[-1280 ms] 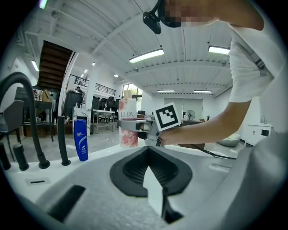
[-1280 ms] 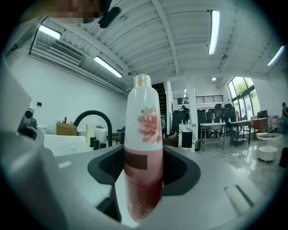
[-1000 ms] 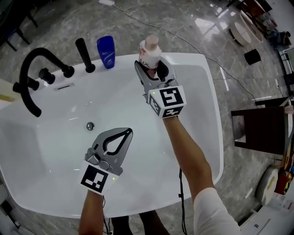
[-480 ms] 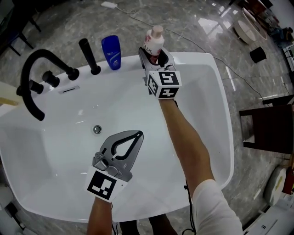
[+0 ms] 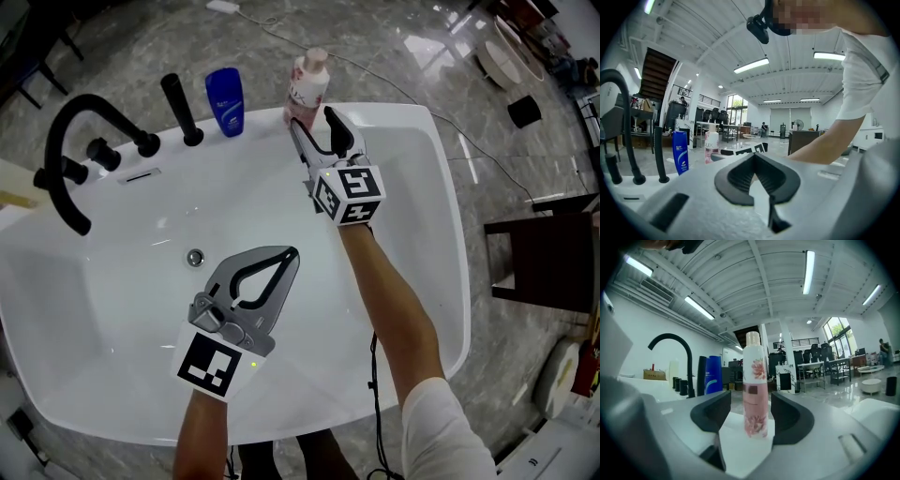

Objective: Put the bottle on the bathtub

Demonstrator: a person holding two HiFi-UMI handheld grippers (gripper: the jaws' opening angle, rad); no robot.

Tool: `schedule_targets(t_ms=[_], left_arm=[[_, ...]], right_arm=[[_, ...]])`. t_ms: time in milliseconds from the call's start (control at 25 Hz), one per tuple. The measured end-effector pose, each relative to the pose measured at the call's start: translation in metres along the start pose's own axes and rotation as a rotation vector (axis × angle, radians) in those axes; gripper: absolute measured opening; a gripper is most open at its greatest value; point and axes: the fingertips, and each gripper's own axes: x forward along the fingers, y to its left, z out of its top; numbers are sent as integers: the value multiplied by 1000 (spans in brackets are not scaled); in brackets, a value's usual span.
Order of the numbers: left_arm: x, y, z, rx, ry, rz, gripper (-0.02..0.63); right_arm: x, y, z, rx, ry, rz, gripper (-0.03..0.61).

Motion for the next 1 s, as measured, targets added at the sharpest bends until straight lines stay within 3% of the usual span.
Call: schedule_targets(t_ms=[240, 440, 680, 1000], left_arm=[[-10, -9, 13, -12, 4, 6, 3], [-26, -16, 41, -40, -2, 27, 2], [-53, -30, 89, -70, -18, 53, 2], [-89, -61, 148, -89, -35, 52, 2]], right_arm=[[-85, 43, 9, 17, 27, 103, 229], [-151, 78, 43, 43, 48, 150, 224], [-205, 110, 107, 23, 93, 165, 219], [-280, 159, 214, 40, 59, 203, 219]])
